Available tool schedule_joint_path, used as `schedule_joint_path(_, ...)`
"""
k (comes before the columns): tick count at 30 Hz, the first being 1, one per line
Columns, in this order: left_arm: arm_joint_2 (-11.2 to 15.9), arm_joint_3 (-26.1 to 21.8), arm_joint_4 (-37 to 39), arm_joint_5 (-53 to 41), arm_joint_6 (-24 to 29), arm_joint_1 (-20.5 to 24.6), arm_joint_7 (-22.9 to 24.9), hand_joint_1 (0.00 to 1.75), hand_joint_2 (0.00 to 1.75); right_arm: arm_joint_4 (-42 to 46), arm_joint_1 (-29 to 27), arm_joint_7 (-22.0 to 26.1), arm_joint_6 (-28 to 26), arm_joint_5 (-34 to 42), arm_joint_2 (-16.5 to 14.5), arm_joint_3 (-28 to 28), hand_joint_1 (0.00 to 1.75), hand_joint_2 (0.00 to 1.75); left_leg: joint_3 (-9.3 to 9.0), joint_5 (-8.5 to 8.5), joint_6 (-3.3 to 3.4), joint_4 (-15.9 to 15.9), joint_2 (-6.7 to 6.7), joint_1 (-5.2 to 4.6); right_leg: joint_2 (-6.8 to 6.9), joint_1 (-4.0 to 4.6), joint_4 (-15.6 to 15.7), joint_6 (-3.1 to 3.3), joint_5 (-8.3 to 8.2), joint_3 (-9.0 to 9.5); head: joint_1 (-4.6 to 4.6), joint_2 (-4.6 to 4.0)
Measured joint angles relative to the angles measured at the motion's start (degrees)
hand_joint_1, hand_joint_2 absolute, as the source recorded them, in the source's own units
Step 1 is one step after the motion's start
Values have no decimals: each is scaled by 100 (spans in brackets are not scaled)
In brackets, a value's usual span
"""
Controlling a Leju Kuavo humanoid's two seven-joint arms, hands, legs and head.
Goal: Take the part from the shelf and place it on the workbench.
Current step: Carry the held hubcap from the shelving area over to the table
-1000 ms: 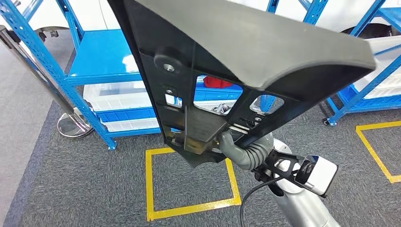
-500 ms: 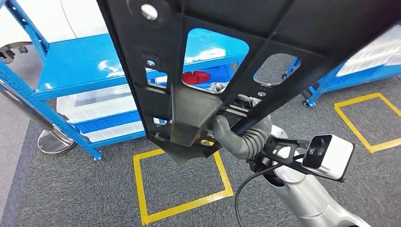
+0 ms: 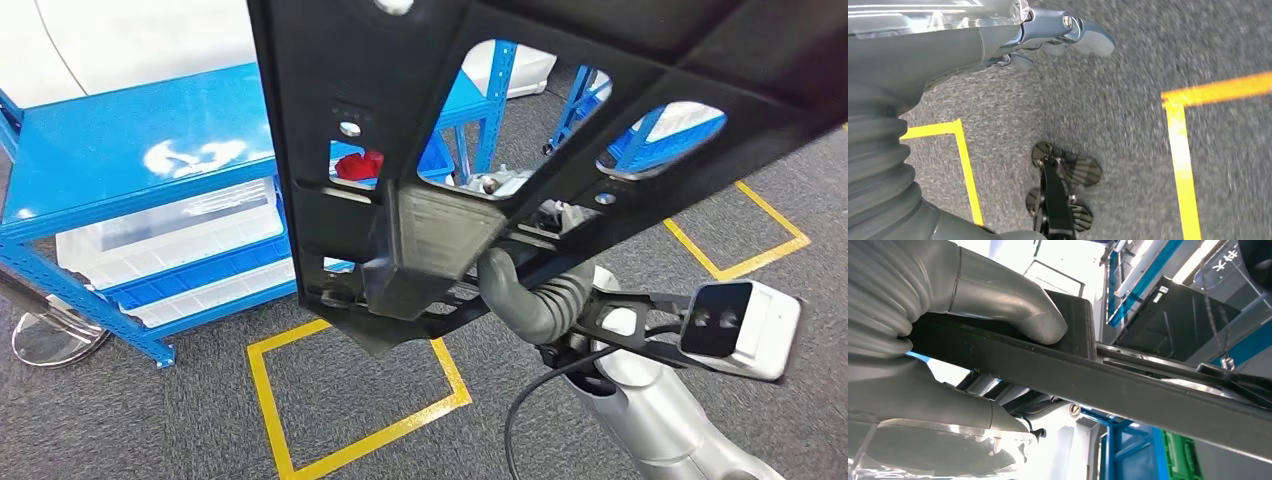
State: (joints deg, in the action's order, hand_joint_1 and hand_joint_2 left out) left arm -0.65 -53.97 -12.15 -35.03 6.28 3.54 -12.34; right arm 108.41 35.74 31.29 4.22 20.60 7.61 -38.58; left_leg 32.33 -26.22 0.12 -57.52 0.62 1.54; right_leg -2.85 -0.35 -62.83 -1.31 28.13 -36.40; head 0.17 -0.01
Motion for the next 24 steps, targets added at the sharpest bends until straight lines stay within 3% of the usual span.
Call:
schedule_joint_path(2, 1, -7, 0, 27, -109, -8, -34, 0, 175, 5, -12, 12, 61, -41, 0, 3, 175, 175, 8, 0, 26, 3, -115, -21, 189, -10, -775, -38, 361, -368, 28, 1)
schedule_joint_path(3, 1, -11, 0, 38, -171, -11, -62, 0, 175, -5, -25, 32, 90, -64, 0, 2, 175, 175, 12, -3, 30, 0, -176, -29, 219, -19, -1086, -48, 459, -517, 27, 1)
schedule_joint_path(4, 0, -15, 0, 39, -236, -11, -92, 0, 175, -19, -35, 66, 115, -85, 1, 1, 175, 175, 14, -6, 32, -3, -239, -33, 233, -27, -1200, -52, 449, -569, 29, 1)
schedule_joint_path(5, -1, -17, 0, 32, -300, -7, -122, 0, 175, -35, -41, 113, 133, -103, 1, 0, 175, 175, 11, -9, 31, -5, -296, -35, 250, -32, -1075, -48, 332, -503, 29, 1)
schedule_joint_path(7, -5, -17, 0, 3, -402, 5, -159, 0, 175, -64, -41, 220, 163, -138, 2, 0, 175, 175, -8, -22, 14, -7, -395, -41, 408, -22, -297, -11, -33, -98, 30, 0)
schedule_joint_path(9, -8, -17, 0, -22, -442, 13, -155, 0, 175, -75, -39, 291, 197, -166, -1, 0, 175, 175, -21, -41, -32, -17, -476, -70, 588, 28, 343, 62, -229, 213, 27, 0)
schedule_joint_path(10, -8, -17, 0, -27, -440, 13, -145, 0, 175, -75, -42, 307, 214, -172, -2, 0, 175, 175, -26, -47, -60, -16, -520, -84, 621, 51, 456, 98, -239, 254, 24, 0)
schedule_joint_path(12, -10, -17, 0, -11, -414, 20, -141, 0, 175, -67, -55, 317, 266, -172, -5, 1, 175, 175, -37, -57, -121, -4, -611, -96, 515, 55, 485, 164, -262, 238, 22, 0)
schedule_joint_path(13, -13, -20, 0, 7, -396, 27, -151, 0, 175, -53, -61, 316, 310, -168, -9, 2, 175, 175, -31, -99, -150, -36, -584, -89, 462, 41, 508, 199, -281, 243, 22, 1)
schedule_joint_path(15, -22, -27, 0, 41, -372, 34, -178, 0, 175, -28, -69, 313, 397, -150, -35, 4, 175, 175, 107, -348, -198, -387, -388, -70, 364, 10, 553, 266, -319, 259, 13, 1)
schedule_joint_path(17, -28, -32, 0, 48, -368, 16, -193, 0, 175, -21, -86, 310, 437, -132, -63, 6, 175, 175, 440, -724, -220, -1147, -176, -61, 258, 9, 555, 294, -331, 254, -1, 1)
schedule_joint_path(18, -31, -33, 0, 40, -372, 2, -193, 0, 175, -21, -104, 306, 448, -128, -68, 7, 175, 175, 608, -840, -228, -1501, -135, -61, 193, 12, 553, 300, -333, 252, -4, 1)
schedule_joint_path(19, -37, -33, 0, 22, -383, -9, -188, 0, 175, -21, -126, 298, 457, -130, -70, 9, 175, 175, 699, -844, -230, -1676, -118, -60, 125, 13, 549, 301, -334, 253, -5, 0)
schedule_joint_path(20, -44, -33, 0, -3, -397, -16, -178, 0, 175, -21, -149, 286, 465, -140, -72, 13, 175, 175, 684, -731, -229, -1618, -111, -57, 55, 13, 542, 299, -333, 257, -5, 1)
schedule_joint_path(21, -52, -32, 0, -40, -411, -17, -160, 0, 175, -19, -169, 271, 469, -166, -74, 18, 175, 175, 566, -525, -223, -1338, -89, -50, -16, 10, 531, 292, -329, 262, -4, 0)
schedule_joint_path(22, -58, -29, 0, -85, -423, -16, -133, 0, 175, -13, -186, 254, 467, -205, -77, 22, 175, 175, 388, -297, -215, -923, -11, -35, -83, 7, 514, 279, -321, 262, -5, 0)
schedule_joint_path(24, -72, -21, 1, -165, -420, -17, -57, 0, 175, 4, -214, 217, 450, -299, -82, 26, 175, 175, 106, -58, -198, -266, 233, -4, -208, 9, 461, 223, -312, 218, -3, 0)
